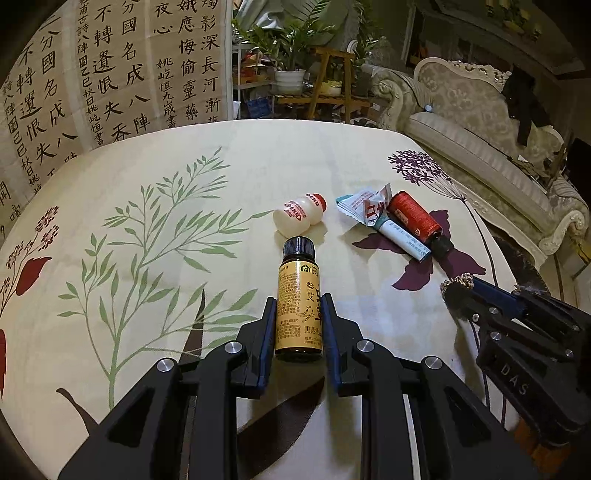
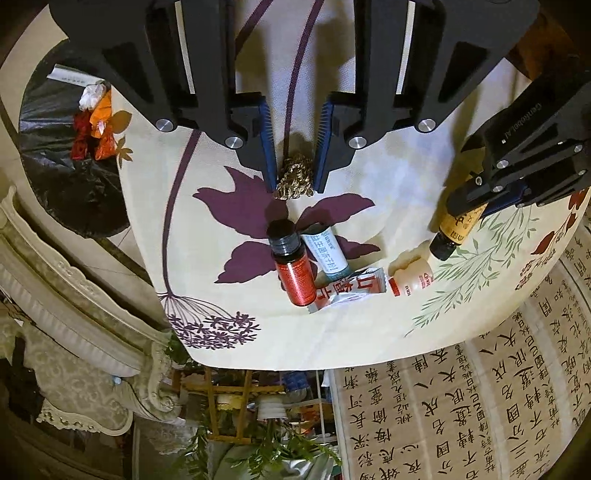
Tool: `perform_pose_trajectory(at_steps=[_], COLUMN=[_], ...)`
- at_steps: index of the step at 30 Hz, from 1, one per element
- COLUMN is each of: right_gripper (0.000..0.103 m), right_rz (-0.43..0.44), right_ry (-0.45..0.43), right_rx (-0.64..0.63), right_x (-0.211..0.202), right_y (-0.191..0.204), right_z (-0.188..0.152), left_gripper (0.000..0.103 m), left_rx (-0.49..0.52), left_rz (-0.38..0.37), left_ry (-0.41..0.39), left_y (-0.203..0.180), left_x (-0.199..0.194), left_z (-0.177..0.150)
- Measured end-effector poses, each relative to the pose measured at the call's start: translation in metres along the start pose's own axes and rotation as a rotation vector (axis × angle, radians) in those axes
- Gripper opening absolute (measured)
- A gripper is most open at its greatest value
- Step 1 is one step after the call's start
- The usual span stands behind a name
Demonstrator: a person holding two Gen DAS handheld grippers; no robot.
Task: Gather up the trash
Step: 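Grasp the yellow bottle with the left tool while the right tool grasps the gold foil ball, then carry the yellow bottle and gold foil ball over the bin and open both tools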
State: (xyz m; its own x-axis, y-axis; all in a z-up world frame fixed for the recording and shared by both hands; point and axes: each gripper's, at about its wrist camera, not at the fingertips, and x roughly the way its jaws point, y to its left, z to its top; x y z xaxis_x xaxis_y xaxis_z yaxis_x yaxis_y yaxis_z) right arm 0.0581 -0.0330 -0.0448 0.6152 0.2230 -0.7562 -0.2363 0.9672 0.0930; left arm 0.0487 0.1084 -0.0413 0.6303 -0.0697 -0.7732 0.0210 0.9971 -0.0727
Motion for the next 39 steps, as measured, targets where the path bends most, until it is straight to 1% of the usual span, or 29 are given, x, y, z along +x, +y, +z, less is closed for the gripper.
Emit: perform_pose_trajectory(at_steps=[8,15,21,24,28,34,39], right_gripper=[0.019,0.019,0.019,0.019,0.019,0.019,0.019], right_rz=[-0.012,-0.059,-0.117,-0.150,-0.190,-0.227,-0.252], right_ry=[-0.031,-0.076,-0.103,-0.116,-0.132,-0.149,-0.155], right_rx=[0.047,0.103,0.164,0.197,0.241,0.289,0.321], right_x=[-0.017,-0.042,-0.060,-0.068,-0.077,-0.087,-0.091], right_y=[-0.018,-0.046,-0.079,-0.097,-0.122,-0.152,-0.173], right_z=[-0.007,-0.015,-0.025,-0.031,-0.040,-0.052,-0.058], left_gripper=[0.025,0.025,0.025,0.025,0.025,0.025,0.025], left_rx=[0.011,0.052,0.098,0.130,0.173,0.237,0.274], left_rz=[-0.024,-0.065,-0.100,-0.107,-0.134,-0.171,-0.195], left_ry=[-0.026,-0.048,-0.066,-0.077,-0.079,-0.091,-0.088], left_y=[-0.011,-0.040,-0.072,-0.091,-0.118,-0.160,-0.188], left_x=[-0.010,-0.019,-0.024,-0.025,-0.024,-0.024,-0.020], left_z=[-0.003,-0.003,-0.004,-0.004,-0.004,-0.004,-0.003])
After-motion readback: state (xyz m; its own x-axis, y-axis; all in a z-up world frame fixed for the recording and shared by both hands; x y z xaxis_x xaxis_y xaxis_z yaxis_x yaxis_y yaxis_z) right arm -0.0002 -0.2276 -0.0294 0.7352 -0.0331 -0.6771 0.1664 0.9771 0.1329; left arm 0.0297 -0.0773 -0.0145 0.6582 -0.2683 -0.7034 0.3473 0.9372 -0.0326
